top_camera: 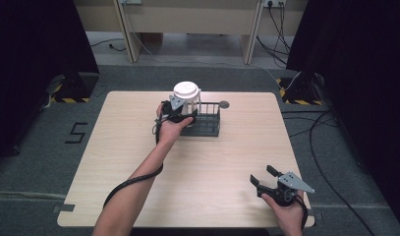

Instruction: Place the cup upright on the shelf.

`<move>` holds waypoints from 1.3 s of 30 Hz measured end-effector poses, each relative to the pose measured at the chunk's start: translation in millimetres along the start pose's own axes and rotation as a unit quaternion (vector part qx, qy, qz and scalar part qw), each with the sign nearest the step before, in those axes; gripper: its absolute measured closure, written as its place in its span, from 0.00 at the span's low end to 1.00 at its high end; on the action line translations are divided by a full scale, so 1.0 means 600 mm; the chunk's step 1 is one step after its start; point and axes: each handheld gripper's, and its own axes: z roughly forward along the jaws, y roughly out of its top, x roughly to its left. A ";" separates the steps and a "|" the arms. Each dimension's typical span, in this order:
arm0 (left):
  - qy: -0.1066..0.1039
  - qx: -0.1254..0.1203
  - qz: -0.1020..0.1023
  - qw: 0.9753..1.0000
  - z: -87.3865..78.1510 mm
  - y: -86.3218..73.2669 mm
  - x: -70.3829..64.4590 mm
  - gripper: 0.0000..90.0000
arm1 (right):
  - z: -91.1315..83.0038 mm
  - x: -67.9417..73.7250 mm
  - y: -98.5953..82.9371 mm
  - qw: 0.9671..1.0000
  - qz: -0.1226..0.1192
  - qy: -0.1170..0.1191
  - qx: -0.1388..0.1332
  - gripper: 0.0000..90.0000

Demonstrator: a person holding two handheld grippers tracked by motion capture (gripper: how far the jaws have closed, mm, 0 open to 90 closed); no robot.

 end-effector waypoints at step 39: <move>-0.010 -0.017 0.015 1.000 -0.078 -0.011 0.009 0.19 | 0.001 0.000 0.000 1.000 -0.001 -0.003 -0.001 0.24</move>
